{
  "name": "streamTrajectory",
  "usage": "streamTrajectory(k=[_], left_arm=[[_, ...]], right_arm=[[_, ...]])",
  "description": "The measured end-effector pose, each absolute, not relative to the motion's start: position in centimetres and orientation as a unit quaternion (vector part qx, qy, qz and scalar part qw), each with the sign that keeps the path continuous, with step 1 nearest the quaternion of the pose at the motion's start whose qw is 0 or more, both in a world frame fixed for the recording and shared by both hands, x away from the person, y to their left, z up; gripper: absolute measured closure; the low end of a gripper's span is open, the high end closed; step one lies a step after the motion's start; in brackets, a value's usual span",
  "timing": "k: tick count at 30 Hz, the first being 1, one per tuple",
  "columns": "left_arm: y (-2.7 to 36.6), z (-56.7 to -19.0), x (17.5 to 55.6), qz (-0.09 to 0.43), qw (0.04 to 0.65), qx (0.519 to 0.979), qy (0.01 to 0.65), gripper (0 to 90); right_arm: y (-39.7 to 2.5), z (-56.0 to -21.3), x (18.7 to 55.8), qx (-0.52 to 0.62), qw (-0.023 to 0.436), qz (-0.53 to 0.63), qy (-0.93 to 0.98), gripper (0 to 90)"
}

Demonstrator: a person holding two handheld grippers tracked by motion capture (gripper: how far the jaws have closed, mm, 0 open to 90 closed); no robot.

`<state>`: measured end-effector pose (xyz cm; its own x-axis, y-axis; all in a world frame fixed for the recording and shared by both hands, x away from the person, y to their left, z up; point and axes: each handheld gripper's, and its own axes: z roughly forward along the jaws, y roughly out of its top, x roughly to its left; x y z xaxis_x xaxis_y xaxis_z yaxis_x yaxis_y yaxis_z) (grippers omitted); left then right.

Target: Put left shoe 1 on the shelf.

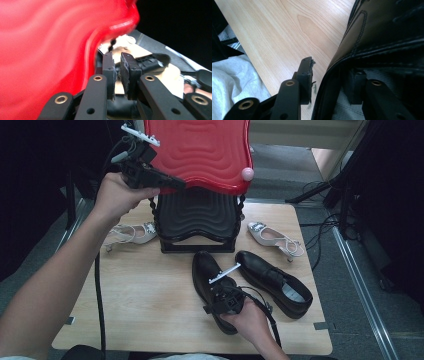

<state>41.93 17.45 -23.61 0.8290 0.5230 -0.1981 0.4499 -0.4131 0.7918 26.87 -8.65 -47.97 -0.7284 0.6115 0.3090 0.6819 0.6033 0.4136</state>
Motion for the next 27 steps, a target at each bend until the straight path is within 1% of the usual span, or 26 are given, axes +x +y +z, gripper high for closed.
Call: streamTrajectory(k=[1, 7, 11, 14, 20, 22, 27], left_arm=[[17.3, -23.4, 42.3, 0.044, 0.456, 0.841, 0.288, 82.2], [16.4, -23.1, 43.8, 0.066, 0.455, 0.839, 0.292, 82.5], [16.0, -23.0, 44.6, 0.067, 0.457, 0.833, 0.305, 82.9], [15.4, -23.0, 44.8, 0.070, 0.459, 0.829, 0.312, 83.4], [14.7, -23.1, 45.4, 0.078, 0.445, 0.830, 0.327, 83.1], [14.7, -23.1, 45.5, 0.083, 0.443, 0.826, 0.337, 82.6], [14.5, -23.2, 45.5, 0.088, 0.437, 0.828, 0.339, 84.6]], right_arm=[[-8.6, -48.1, 26.9, -0.364, 0.067, -0.253, -0.894, 67.5], [-8.1, -48.2, 26.9, -0.355, 0.057, -0.230, -0.905, 72.2], [-8.2, -47.9, 26.6, -0.351, 0.031, -0.234, -0.906, 82.1], [-9.0, -47.5, 26.7, -0.355, 0.034, -0.243, -0.902, 86.5], [-11.3, -46.3, 27.6, -0.374, 0.060, -0.282, -0.882, 87.1], [-11.9, -46.0, 27.9, -0.377, 0.064, -0.292, -0.877, 87.1], [-12.9, -45.0, 28.6, -0.384, 0.073, -0.307, -0.868, 87.1]])
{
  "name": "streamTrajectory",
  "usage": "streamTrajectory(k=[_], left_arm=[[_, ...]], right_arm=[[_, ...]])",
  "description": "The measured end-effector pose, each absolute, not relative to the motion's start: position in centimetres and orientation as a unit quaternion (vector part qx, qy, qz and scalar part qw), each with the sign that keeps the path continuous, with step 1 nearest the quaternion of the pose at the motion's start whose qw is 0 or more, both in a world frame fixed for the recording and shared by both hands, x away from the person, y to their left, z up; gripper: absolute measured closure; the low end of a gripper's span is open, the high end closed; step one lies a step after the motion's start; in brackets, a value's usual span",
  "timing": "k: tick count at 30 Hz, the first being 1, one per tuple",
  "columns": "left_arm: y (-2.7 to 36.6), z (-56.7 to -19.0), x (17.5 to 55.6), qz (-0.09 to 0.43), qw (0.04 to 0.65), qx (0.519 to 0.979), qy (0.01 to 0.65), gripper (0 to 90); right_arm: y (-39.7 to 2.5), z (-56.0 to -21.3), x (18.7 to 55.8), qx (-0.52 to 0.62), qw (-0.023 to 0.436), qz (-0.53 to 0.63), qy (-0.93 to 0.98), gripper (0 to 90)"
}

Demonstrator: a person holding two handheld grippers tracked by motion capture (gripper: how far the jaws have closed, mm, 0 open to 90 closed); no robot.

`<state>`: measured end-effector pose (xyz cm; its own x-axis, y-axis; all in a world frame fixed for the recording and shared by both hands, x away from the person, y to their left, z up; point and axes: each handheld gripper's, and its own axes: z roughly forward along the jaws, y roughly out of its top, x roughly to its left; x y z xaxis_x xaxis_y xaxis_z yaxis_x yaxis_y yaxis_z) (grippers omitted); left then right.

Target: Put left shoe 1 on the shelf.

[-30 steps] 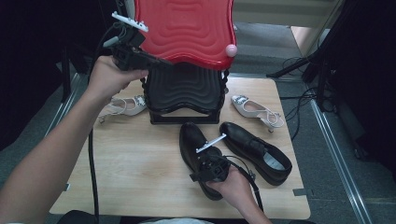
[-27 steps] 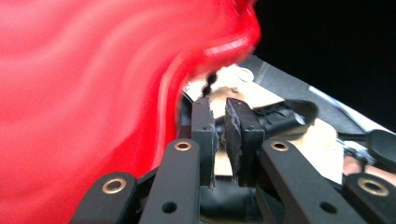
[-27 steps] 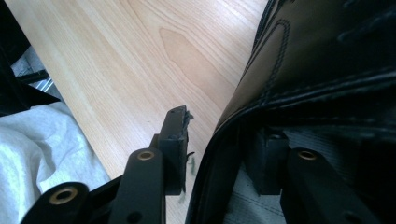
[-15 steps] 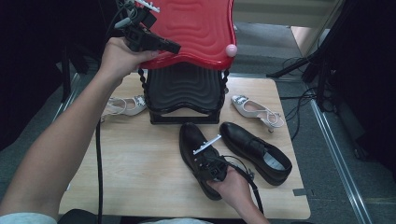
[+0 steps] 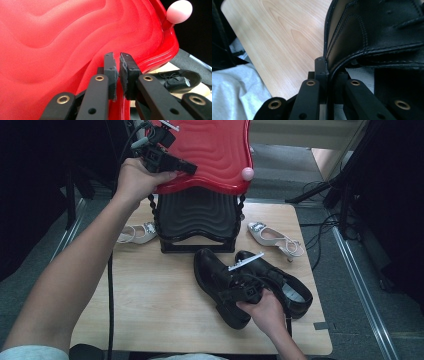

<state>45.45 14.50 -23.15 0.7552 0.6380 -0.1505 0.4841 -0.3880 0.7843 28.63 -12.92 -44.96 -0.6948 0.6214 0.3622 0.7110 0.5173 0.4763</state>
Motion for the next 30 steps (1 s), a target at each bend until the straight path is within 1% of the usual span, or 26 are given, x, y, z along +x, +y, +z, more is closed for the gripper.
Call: streamTrajectory(k=[4, 9, 18, 25, 30], left_arm=[[14.5, -23.2, 45.4, 0.086, 0.438, 0.830, 0.334, 85.3], [14.5, -23.3, 45.3, 0.088, 0.437, 0.831, 0.332, 86.8], [14.4, -23.4, 45.2, 0.090, 0.434, 0.832, 0.334, 89.7], [14.4, -23.3, 45.2, 0.086, 0.433, 0.830, 0.341, 90.0], [14.4, -23.3, 45.3, 0.081, 0.431, 0.830, 0.344, 90.0]], right_arm=[[-13.5, -44.3, 29.1, -0.387, 0.093, -0.324, -0.858, 86.9], [-13.8, -42.9, 29.0, -0.378, 0.102, -0.338, -0.856, 86.8], [-14.1, -39.4, 28.8, -0.359, 0.101, -0.363, -0.854, 86.7], [-13.9, -37.1, 29.2, -0.350, 0.092, -0.376, -0.853, 86.6], [-13.1, -35.2, 30.2, -0.343, 0.078, -0.382, -0.855, 86.6]])
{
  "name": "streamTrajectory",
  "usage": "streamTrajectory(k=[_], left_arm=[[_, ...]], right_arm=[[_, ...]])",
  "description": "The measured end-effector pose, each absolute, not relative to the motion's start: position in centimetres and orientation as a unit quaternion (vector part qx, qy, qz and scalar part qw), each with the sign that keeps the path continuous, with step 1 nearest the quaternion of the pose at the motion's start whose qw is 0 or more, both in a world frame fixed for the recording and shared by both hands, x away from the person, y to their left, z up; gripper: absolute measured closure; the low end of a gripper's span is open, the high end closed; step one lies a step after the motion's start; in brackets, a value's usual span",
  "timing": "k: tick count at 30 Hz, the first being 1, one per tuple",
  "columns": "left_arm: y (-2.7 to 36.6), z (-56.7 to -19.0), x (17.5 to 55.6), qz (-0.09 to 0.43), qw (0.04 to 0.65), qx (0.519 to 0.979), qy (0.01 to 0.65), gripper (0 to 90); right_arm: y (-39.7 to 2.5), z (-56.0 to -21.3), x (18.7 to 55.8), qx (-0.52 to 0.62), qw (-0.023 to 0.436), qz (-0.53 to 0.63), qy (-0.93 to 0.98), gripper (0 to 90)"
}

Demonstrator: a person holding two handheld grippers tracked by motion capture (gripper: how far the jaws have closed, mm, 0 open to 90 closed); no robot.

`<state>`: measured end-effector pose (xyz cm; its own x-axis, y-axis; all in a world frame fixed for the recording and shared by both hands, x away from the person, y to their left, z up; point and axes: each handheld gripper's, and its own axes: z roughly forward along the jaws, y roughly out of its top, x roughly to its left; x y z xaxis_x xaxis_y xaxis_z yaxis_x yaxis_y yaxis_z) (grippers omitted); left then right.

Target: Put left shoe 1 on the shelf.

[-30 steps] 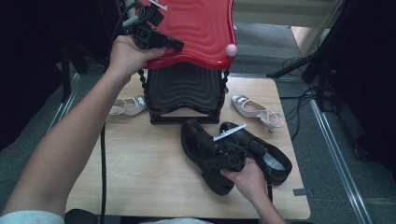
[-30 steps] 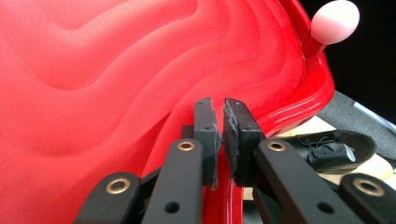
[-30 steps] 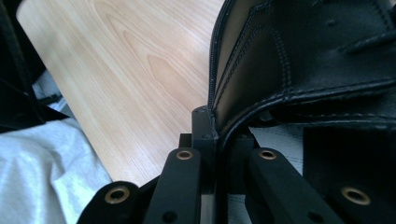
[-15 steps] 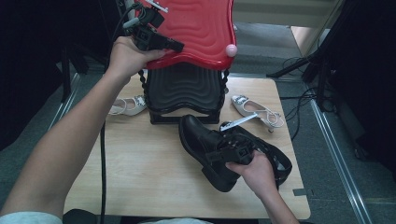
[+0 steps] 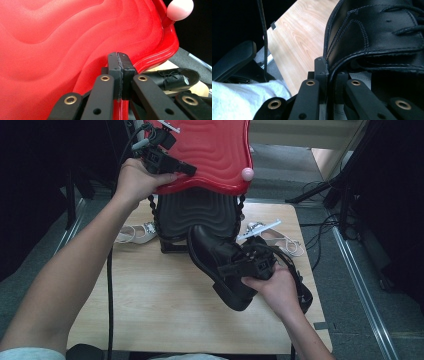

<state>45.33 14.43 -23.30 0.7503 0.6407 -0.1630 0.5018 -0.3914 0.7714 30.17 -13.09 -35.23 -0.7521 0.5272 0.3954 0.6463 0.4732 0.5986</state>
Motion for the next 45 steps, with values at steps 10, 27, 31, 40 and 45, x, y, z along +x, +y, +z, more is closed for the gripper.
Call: streamTrajectory(k=[10, 27, 31, 40, 45], left_arm=[[14.4, -23.3, 45.3, 0.080, 0.430, 0.830, 0.346, 90.0], [14.6, -23.2, 45.2, 0.083, 0.423, 0.834, 0.345, 90.0], [14.7, -23.2, 45.2, 0.082, 0.424, 0.833, 0.345, 90.0], [14.7, -23.2, 45.2, 0.078, 0.426, 0.831, 0.349, 90.0], [14.8, -23.3, 45.2, 0.076, 0.426, 0.831, 0.350, 90.0]], right_arm=[[-10.8, -33.8, 33.0, -0.342, 0.046, -0.390, -0.853, 86.6], [-4.9, -36.1, 37.3, -0.336, -0.100, -0.397, -0.848, 86.7], [-3.3, -37.0, 37.6, -0.323, -0.151, -0.387, -0.850, 86.7], [-0.9, -37.5, 39.4, -0.327, -0.179, -0.400, -0.837, 86.6], [0.2, -37.4, 40.2, -0.329, -0.202, -0.408, -0.827, 86.0]])
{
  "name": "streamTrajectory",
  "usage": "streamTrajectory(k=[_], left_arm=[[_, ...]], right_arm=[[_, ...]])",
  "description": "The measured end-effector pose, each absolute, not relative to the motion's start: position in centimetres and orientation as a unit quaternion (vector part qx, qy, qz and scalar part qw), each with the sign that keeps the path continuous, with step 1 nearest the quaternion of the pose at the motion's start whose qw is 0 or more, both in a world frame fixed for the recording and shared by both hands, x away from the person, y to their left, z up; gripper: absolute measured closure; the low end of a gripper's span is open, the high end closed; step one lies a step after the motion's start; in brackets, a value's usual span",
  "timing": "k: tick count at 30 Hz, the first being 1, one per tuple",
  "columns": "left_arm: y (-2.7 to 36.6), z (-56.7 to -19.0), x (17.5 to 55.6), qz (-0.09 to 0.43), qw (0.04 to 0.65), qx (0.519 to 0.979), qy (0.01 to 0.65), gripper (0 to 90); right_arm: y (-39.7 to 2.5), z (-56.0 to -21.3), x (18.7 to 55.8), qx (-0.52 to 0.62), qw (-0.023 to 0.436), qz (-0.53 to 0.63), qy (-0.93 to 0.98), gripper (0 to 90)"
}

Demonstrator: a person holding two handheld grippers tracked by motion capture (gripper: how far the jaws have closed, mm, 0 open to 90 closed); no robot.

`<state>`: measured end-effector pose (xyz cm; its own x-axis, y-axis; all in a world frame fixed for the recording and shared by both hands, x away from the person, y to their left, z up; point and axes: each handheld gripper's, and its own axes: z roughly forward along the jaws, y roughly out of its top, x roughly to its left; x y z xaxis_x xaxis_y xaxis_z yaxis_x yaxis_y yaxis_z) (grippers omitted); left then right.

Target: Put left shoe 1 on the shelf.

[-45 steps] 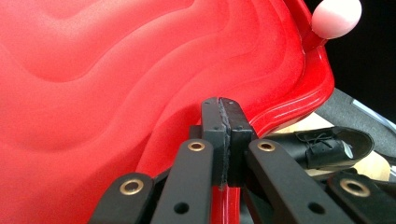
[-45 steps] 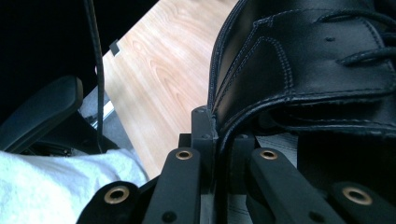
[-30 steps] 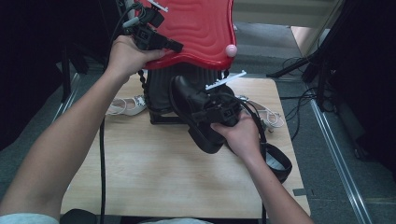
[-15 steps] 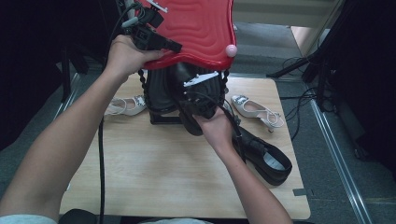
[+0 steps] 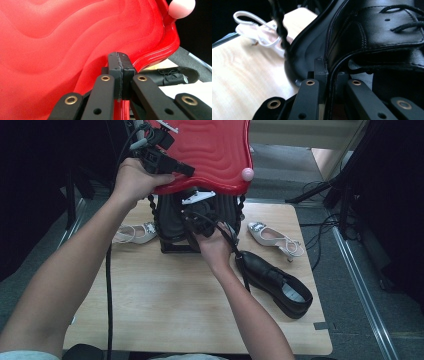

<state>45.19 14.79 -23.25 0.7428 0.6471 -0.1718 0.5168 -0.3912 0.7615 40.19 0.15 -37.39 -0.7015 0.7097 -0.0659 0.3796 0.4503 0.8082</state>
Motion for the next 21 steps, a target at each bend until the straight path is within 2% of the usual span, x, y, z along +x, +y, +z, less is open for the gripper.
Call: streamTrajectory(k=[7, 12, 15, 21], left_arm=[[14.8, -23.3, 45.1, 0.079, 0.427, 0.829, 0.352, 90.0], [14.8, -23.3, 45.1, 0.081, 0.427, 0.829, 0.352, 90.0], [14.8, -23.3, 45.1, 0.080, 0.427, 0.828, 0.354, 90.0], [14.8, -23.3, 45.2, 0.078, 0.427, 0.827, 0.356, 90.0]], right_arm=[[0.8, -38.4, 40.8, 0.335, 0.199, 0.411, 0.824, 84.0], [1.2, -38.4, 40.6, 0.334, 0.180, 0.425, 0.821, 72.3], [1.2, -38.2, 40.1, 0.330, 0.184, 0.439, 0.815, 71.0], [0.1, -37.6, 39.1, 0.336, 0.166, 0.449, 0.811, 68.4]])
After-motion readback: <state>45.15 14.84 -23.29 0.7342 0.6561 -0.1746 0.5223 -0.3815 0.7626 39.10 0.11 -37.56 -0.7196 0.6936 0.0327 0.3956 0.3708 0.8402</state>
